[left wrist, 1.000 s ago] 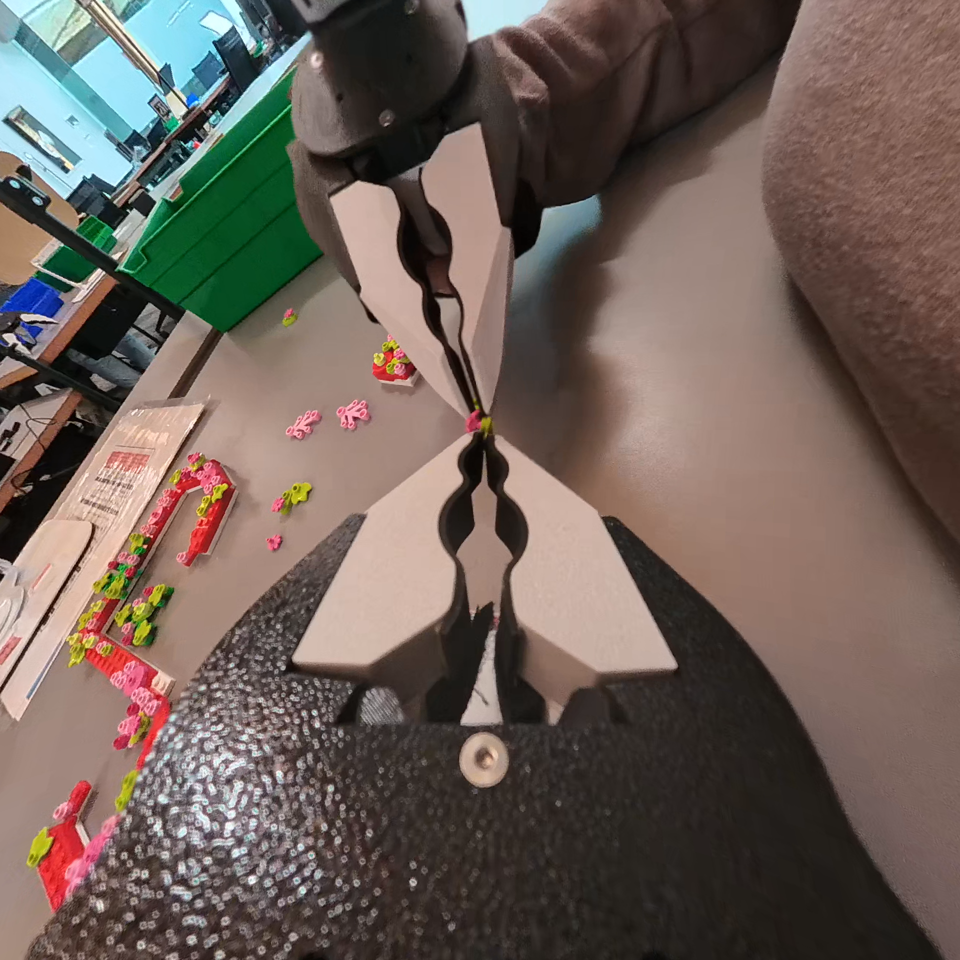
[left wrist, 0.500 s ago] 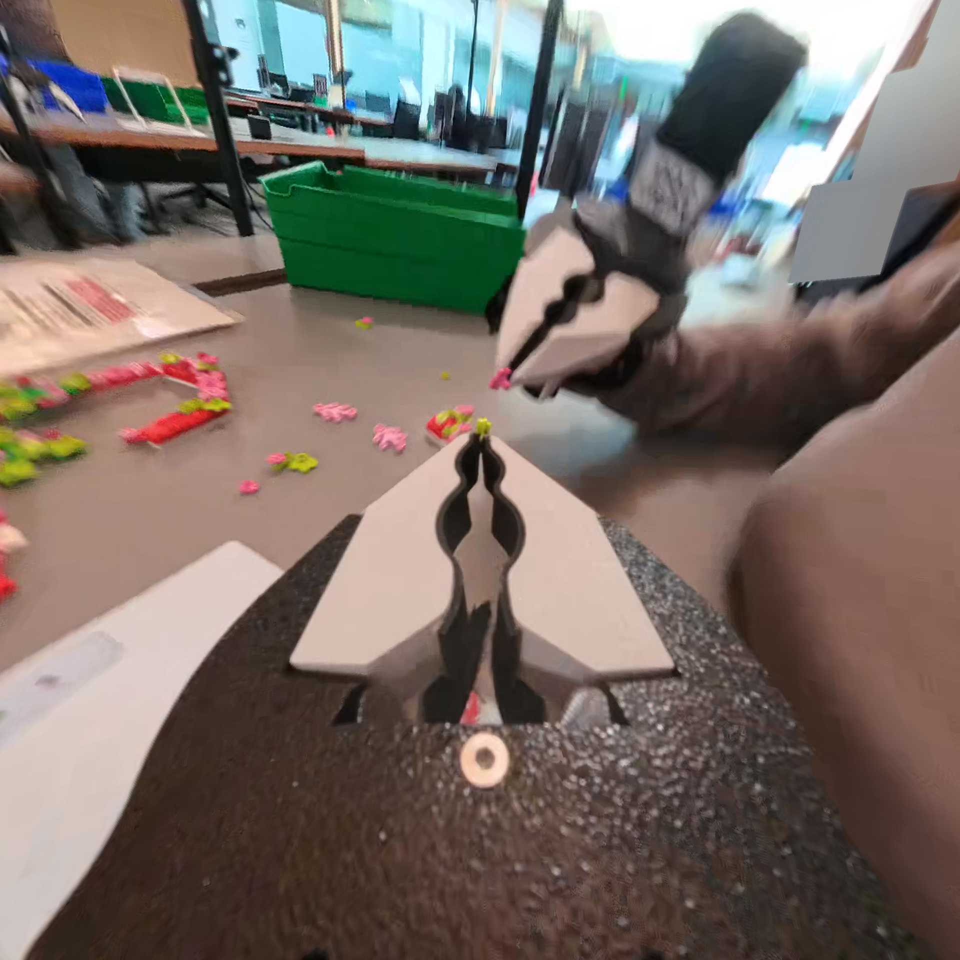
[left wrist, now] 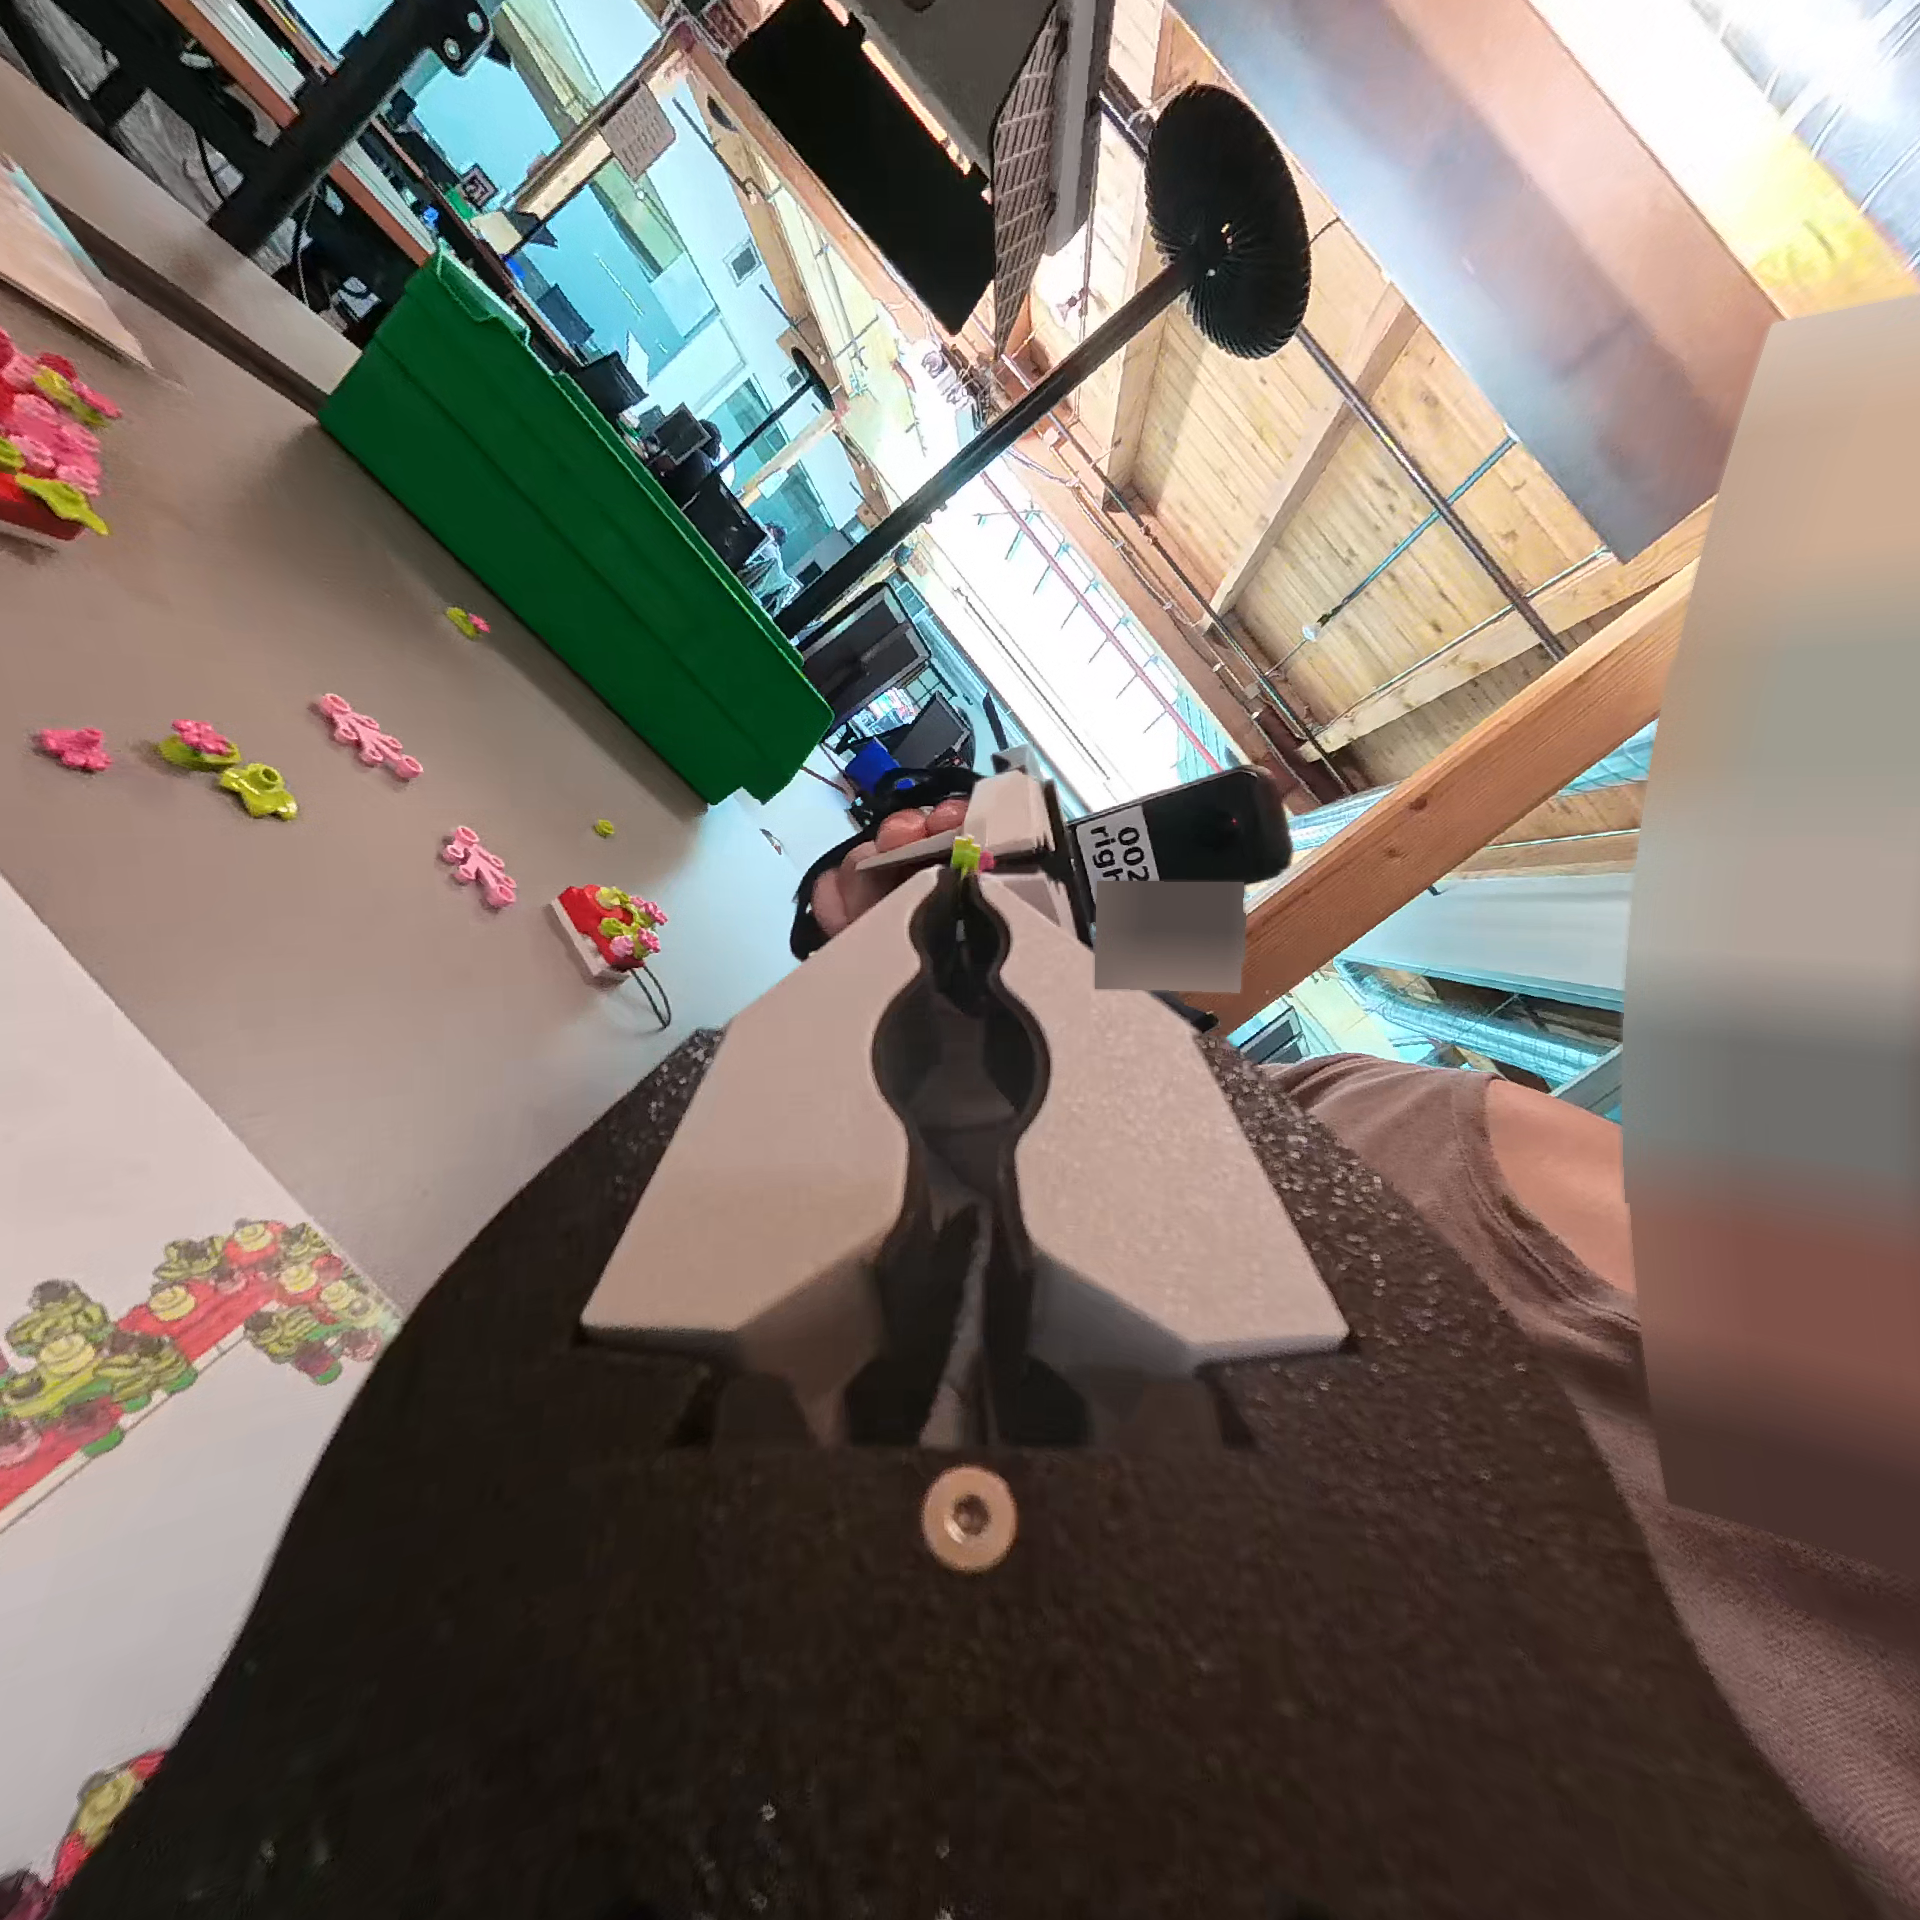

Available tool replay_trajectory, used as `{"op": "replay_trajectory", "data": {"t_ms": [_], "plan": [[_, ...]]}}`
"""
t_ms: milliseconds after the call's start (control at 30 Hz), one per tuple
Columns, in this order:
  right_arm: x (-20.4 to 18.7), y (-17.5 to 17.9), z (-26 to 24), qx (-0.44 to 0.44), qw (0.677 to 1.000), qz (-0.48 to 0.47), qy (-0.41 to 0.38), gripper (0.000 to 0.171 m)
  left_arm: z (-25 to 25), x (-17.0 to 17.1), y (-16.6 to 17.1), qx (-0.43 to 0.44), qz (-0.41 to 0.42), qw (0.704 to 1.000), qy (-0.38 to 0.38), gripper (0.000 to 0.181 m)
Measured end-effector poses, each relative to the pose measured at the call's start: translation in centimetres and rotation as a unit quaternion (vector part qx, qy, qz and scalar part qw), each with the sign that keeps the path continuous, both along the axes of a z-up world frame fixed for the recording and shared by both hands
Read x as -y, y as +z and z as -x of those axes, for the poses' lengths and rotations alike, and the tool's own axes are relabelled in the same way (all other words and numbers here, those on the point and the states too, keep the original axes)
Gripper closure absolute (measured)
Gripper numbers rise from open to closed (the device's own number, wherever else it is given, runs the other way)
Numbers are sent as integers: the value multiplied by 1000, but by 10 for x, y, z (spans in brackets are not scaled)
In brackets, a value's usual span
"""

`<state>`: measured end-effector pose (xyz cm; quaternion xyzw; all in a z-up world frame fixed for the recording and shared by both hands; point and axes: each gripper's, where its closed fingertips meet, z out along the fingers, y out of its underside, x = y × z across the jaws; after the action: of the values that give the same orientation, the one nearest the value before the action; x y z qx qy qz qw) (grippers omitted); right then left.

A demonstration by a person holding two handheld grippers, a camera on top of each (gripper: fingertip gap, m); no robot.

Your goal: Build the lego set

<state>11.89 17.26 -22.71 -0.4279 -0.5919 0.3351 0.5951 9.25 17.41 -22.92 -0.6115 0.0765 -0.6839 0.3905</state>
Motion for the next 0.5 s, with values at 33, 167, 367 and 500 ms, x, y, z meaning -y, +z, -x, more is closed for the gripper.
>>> {"op": "replay_trajectory", "data": {"t_ms": [33,167,367,500], "plan": [[0,-1,0,3,1000,-2,0,171,0,0,0,2,1,1000,-2,181],[1,-2,1,3,1000,-6,0,171,-1,0,0,2,4,1000,-3,181],[2,0,0,-2,999,-38,-7,171,-1,-1,-4,-14,6,1000,-6,181],[2,-3,0,6,989,-141,-35,171,-8,-1,-20,-78,48,993,-79,181]]}}
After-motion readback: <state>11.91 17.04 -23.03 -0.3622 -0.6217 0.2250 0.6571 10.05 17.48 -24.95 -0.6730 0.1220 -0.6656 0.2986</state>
